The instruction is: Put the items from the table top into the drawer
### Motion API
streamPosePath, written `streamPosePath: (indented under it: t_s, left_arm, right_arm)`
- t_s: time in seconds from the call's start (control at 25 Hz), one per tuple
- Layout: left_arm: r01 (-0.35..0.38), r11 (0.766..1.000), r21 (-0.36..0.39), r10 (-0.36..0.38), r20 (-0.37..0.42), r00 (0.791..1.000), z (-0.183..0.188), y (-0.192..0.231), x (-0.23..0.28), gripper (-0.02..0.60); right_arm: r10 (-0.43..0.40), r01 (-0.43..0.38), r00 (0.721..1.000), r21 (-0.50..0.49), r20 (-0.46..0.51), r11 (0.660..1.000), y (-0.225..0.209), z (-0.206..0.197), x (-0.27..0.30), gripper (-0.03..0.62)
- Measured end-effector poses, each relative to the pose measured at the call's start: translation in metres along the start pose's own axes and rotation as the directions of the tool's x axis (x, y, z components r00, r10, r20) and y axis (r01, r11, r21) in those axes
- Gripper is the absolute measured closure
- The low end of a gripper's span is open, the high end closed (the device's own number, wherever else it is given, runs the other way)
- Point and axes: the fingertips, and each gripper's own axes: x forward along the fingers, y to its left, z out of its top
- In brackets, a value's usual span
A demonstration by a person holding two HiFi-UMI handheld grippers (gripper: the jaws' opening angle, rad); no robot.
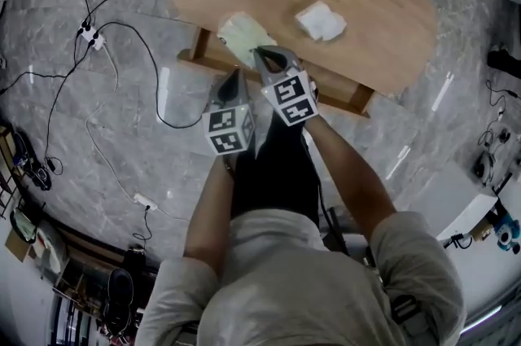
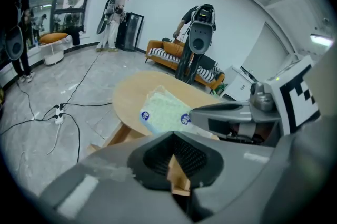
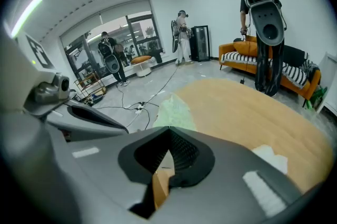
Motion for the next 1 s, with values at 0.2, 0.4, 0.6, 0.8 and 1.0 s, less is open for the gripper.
streamPosePath:
  t_s: [0.2,0.4,0.6,0.8,1.0]
  left_arm:
    - [-0.059,0.997,-0.04,0.059,-0.003,0.998,-0.026,0.052,-0.015,0.561]
    - [-0.089,0.992,-0.087,0.087,-0.016,0.996,-0.05,0.09,-0.014,0.561]
    - [-0.073,0.996,-0.057,0.073,-0.013,0.997,-0.053,0.113,-0.004,0.561]
    - [-0.034,0.999,0.004,0.034,-0.021,0.999,-0.064,0.126,0.011,0.561]
    - [-0.047,0.999,-0.013,0.047,-0.028,0.999,-0.077,0.143,0.017,0.561]
  right_arm:
    - [0.06,-0.061,0.997,-0.021,-0.047,0.998,0.043,-0.018,0.027,0.587]
    - [0.087,-0.096,0.99,-0.086,-0.107,0.992,0.065,-0.041,0.052,0.587]
    - [0.088,-0.117,0.981,-0.165,-0.17,0.979,0.073,-0.07,0.084,0.588]
    - [0.077,-0.121,0.977,-0.221,-0.197,0.968,0.072,-0.091,0.115,0.587]
    - [0.08,-0.136,0.971,-0.242,-0.227,0.961,0.072,-0.11,0.151,0.586]
